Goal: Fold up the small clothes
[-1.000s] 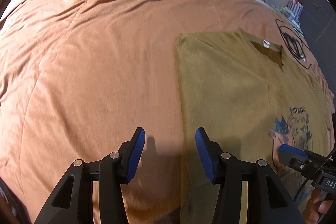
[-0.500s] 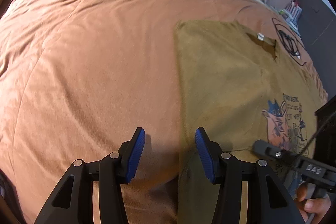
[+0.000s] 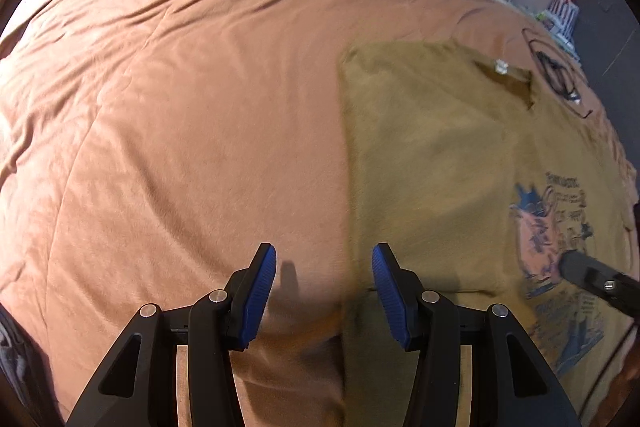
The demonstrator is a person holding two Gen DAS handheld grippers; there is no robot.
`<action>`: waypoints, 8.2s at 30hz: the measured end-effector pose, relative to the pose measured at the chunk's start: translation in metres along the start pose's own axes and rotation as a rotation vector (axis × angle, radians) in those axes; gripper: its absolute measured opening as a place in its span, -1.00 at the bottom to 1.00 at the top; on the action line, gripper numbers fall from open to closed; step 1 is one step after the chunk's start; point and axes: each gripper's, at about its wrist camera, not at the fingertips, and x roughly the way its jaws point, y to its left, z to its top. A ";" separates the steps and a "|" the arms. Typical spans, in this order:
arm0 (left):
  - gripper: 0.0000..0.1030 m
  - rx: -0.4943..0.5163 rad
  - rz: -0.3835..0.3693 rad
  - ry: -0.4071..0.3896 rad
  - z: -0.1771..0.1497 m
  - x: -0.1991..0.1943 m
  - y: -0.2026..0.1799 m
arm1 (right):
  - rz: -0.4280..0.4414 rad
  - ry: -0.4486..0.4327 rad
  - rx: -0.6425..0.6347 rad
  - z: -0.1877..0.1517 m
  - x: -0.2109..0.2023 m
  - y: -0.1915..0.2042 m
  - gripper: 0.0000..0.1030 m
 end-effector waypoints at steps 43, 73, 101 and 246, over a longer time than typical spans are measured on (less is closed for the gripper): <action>0.62 -0.004 -0.072 -0.185 -0.052 -0.128 -0.094 | -0.234 -0.160 -0.302 -0.088 -0.147 0.043 0.36; 0.93 0.171 -0.091 -0.329 -0.130 -0.270 -0.280 | -0.423 -0.375 -0.269 -0.193 -0.402 0.015 1.00; 0.99 0.382 -0.205 -0.248 -0.107 -0.243 -0.404 | -0.517 -0.460 -0.075 -0.176 -0.425 -0.048 1.00; 0.10 0.350 -0.333 -0.077 0.036 0.039 -0.393 | -0.286 -0.198 0.019 0.016 -0.171 -0.150 0.24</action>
